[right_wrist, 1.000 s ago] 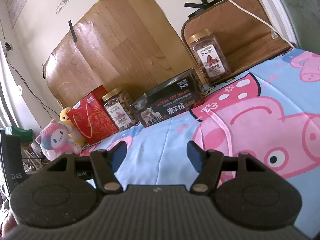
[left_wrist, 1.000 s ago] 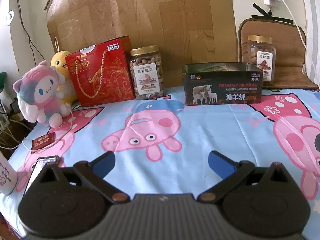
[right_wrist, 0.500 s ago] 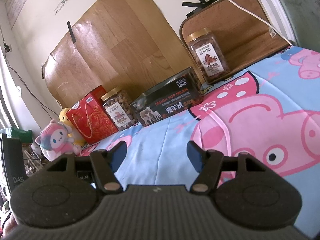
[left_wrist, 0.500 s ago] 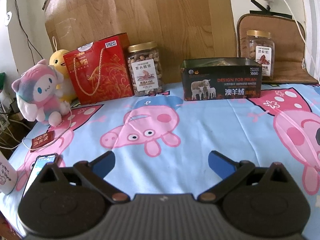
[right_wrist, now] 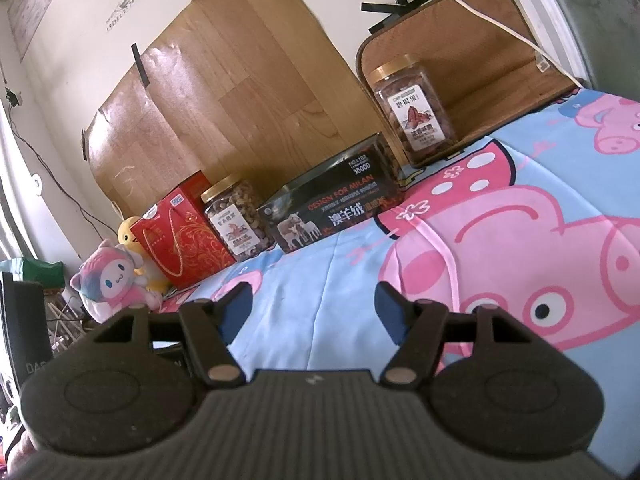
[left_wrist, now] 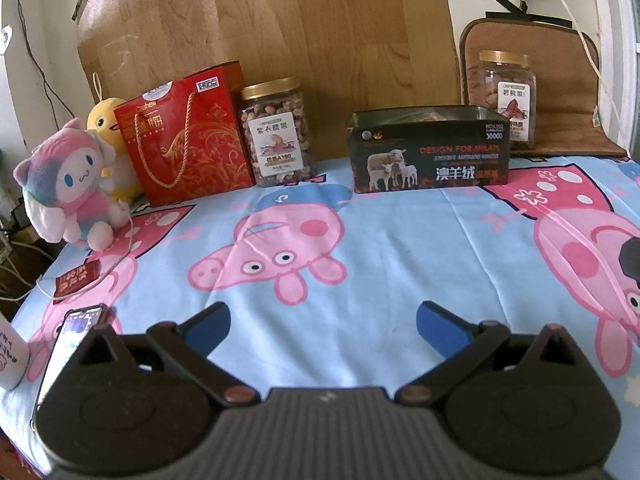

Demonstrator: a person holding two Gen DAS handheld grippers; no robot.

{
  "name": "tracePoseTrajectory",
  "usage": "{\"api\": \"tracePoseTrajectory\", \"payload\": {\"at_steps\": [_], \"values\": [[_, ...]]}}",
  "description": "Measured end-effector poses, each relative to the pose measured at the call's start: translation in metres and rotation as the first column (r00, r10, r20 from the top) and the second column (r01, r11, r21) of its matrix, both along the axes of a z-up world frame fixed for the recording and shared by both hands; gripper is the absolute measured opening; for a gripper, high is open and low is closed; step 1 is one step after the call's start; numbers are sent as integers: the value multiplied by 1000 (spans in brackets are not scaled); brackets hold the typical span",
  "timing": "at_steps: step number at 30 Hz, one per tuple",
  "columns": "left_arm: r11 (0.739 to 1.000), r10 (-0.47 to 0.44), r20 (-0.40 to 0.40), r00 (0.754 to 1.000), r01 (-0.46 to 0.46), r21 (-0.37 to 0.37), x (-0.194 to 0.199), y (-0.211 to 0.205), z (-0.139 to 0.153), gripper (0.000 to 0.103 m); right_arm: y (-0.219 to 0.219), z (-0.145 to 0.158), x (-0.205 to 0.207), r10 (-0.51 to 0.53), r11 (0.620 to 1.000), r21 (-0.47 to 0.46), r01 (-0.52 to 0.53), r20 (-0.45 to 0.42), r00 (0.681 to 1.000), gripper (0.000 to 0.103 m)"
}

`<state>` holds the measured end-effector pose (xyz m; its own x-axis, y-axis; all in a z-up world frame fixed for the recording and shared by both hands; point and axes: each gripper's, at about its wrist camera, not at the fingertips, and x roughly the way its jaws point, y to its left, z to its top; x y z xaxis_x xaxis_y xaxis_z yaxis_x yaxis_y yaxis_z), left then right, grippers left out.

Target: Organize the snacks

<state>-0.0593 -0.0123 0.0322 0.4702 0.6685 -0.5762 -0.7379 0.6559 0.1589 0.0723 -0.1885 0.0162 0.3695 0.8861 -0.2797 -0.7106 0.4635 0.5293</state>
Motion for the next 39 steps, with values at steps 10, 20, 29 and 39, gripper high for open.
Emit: {"api": "tracePoseTrajectory", "payload": {"at_steps": [10, 20, 29, 39], "values": [[1000, -10, -10, 1000, 10, -3, 2, -4, -2, 103, -1, 0, 0, -3, 1000, 1, 3, -2, 1000, 70], [1000, -15, -17, 1000, 15, -16, 3, -6, -4, 103, -1, 0, 0, -3, 1000, 2, 3, -3, 1000, 70], [1000, -18, -22, 1000, 18, -21, 4, -7, -5, 103, -1, 0, 0, -3, 1000, 1, 3, -5, 1000, 71], [1000, -20, -25, 999, 19, -22, 5, -8, -7, 103, -1, -1, -1, -4, 1000, 0, 4, -5, 1000, 71]]}}
